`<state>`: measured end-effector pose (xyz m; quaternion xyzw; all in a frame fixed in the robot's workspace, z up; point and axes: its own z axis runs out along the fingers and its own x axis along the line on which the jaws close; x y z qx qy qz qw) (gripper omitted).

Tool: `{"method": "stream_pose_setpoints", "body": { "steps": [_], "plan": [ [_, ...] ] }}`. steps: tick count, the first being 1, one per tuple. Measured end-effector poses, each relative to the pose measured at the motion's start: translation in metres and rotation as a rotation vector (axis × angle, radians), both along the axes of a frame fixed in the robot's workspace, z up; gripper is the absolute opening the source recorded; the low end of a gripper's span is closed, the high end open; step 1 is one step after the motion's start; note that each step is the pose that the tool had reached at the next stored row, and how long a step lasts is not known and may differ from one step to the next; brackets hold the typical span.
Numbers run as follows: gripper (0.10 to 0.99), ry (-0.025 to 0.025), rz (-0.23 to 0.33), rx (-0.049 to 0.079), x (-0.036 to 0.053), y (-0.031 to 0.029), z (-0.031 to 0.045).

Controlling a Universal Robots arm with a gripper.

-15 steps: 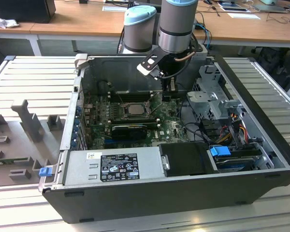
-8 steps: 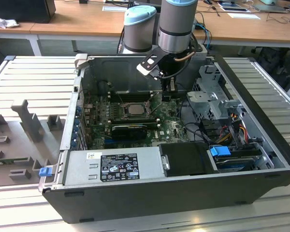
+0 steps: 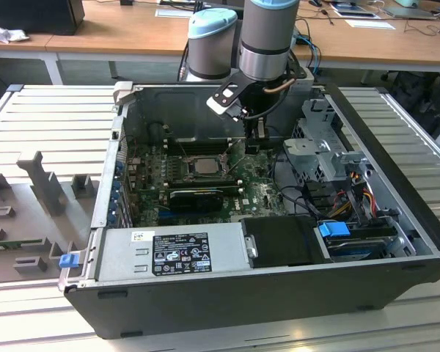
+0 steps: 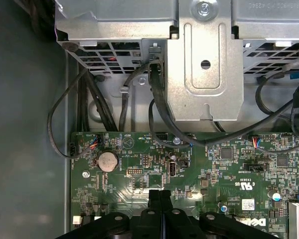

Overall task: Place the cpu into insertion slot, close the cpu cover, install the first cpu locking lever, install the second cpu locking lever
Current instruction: 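Close the cpu cover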

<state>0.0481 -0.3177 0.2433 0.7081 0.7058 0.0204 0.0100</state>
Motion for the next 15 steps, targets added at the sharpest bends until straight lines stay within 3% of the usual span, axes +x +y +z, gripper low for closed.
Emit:
{"method": "stream_pose_setpoints", "body": {
  "steps": [15],
  "plan": [
    [0.106, 0.0000, 0.000, 0.000, -0.0074, 0.0000, 0.0000]
  ]
}}
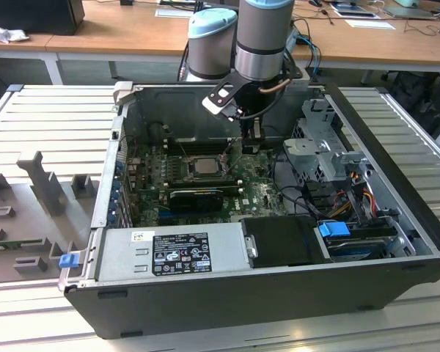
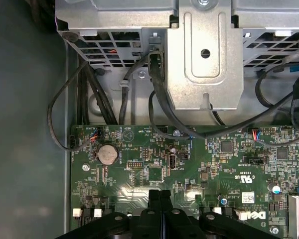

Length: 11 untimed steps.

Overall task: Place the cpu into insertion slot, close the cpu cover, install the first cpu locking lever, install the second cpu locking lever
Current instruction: 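Close the cpu cover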

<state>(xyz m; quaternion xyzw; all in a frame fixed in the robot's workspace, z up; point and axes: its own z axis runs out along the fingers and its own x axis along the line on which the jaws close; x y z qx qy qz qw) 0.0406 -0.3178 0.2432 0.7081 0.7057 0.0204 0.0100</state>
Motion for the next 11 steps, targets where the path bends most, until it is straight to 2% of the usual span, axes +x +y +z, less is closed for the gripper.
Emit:
{"method": "stream_pose_setpoints", "body": {
  "steps": [11],
  "plan": [
    [0.106, 0.0000, 0.000, 0.000, -0.0041, 0.0000, 0.0000]
  ]
}}
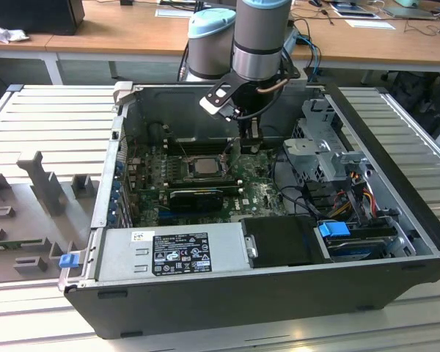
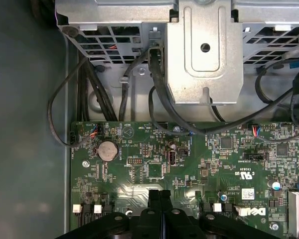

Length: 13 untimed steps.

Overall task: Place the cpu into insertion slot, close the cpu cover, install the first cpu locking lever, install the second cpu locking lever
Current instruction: 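Close the cpu cover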

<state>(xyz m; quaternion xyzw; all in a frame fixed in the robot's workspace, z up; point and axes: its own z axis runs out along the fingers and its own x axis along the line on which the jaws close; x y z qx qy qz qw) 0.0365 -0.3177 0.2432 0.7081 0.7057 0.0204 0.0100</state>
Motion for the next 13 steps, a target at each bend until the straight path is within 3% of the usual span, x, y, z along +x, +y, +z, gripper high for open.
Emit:
{"method": "stream_pose_setpoints", "body": {
  "steps": [13],
  "plan": [
    [0.106, 0.0000, 0.000, 0.000, -0.0057, 0.0000, 0.0000]
  ]
}}
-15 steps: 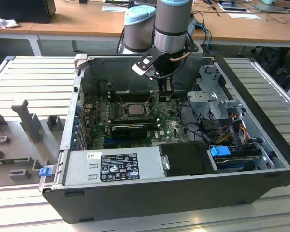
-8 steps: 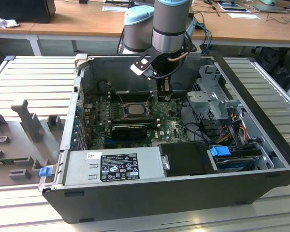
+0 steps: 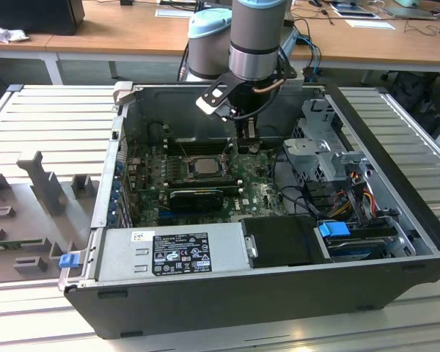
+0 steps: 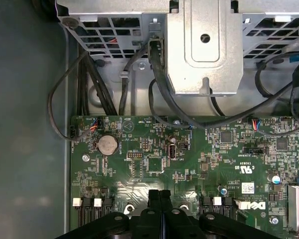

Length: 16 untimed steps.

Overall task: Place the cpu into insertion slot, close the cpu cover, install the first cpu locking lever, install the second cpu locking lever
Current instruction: 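Close the cpu cover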

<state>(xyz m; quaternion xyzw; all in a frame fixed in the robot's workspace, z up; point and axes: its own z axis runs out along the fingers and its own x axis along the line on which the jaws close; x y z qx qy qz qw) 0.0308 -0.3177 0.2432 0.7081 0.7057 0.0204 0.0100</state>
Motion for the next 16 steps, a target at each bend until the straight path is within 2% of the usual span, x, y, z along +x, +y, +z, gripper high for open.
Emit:
{"method": "stream_pose_setpoints", "body": {
  "steps": [7, 16],
  "plan": [
    [0.106, 0.0000, 0.000, 0.003, -0.0046, 0.0000, 0.0009],
    [0.106, -0.0001, 0.000, 0.006, -0.0318, 0.0000, -0.0004]
  ]
}}
